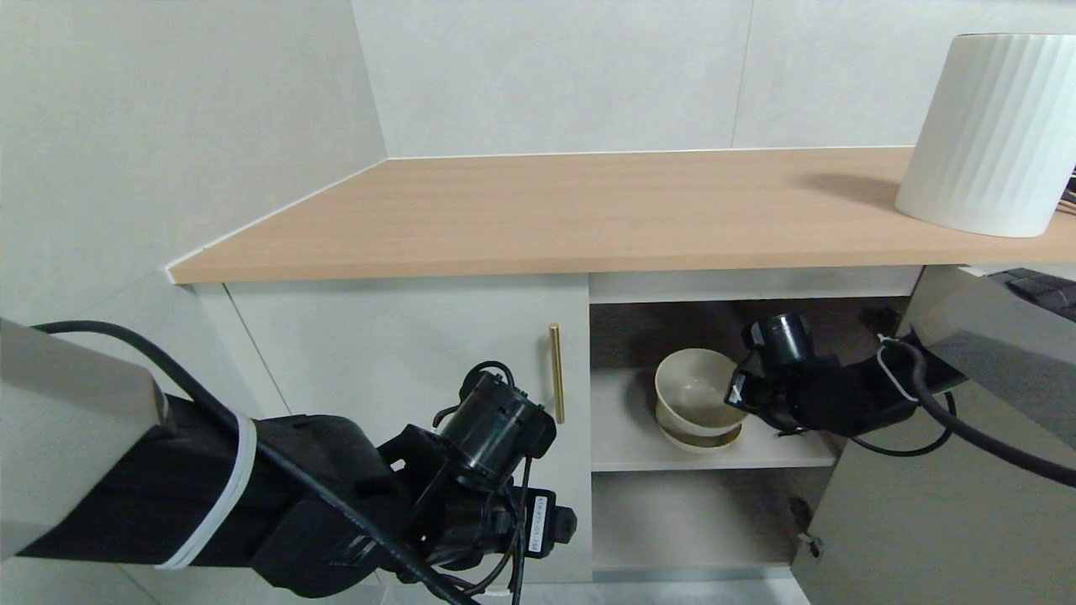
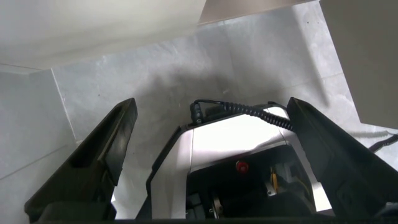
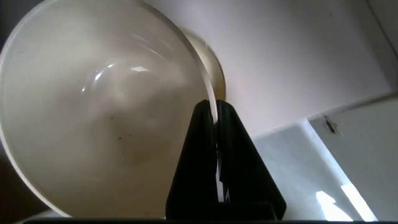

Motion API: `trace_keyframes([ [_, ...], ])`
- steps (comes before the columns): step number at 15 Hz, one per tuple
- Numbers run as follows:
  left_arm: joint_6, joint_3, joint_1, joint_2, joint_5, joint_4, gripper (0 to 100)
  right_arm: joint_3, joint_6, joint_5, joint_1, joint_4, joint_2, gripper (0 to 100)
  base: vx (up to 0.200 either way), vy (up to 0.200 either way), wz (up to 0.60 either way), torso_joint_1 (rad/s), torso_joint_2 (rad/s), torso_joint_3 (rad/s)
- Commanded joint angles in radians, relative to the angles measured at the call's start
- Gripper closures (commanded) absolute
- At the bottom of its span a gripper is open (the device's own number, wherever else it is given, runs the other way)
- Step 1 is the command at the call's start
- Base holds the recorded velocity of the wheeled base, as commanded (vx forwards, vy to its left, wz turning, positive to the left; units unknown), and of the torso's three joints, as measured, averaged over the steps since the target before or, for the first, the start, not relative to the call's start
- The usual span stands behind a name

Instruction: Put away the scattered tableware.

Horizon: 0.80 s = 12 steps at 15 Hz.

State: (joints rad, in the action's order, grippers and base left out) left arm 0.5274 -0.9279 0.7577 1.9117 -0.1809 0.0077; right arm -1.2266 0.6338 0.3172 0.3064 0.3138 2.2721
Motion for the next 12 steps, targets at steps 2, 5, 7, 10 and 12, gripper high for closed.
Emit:
trace_keyframes([
  [2,0.0,-0.002,0.0,0.001,0.0,0.0,0,-0.033,0.0,0.01,-0.003,0.001,0.046,100,0.0,0.0,0.0,0.0,0.0,0.0],
  [5,0.0,-0.002,0.0,0.001,0.0,0.0,0,-0.05,-0.002,0.022,-0.01,0.001,0.067,100,0.0,0.0,0.0,0.0,0.0,0.0],
  [7,0.0,-0.002,0.0,0.001,0.0,0.0,0,-0.056,-0.003,0.022,-0.012,-0.001,0.076,100,0.0,0.0,0.0,0.0,0.0,0.0],
  [10,0.0,-0.002,0.0,0.003,0.0,0.0,0,-0.059,-0.005,0.022,-0.012,-0.001,0.084,100,0.0,0.0,0.0,0.0,0.0,0.0],
  [12,0.0,-0.002,0.0,0.003,0.0,0.0,0,-0.062,-0.005,0.022,-0.012,-0.001,0.084,100,0.0,0.0,0.0,0.0,0.0,0.0],
])
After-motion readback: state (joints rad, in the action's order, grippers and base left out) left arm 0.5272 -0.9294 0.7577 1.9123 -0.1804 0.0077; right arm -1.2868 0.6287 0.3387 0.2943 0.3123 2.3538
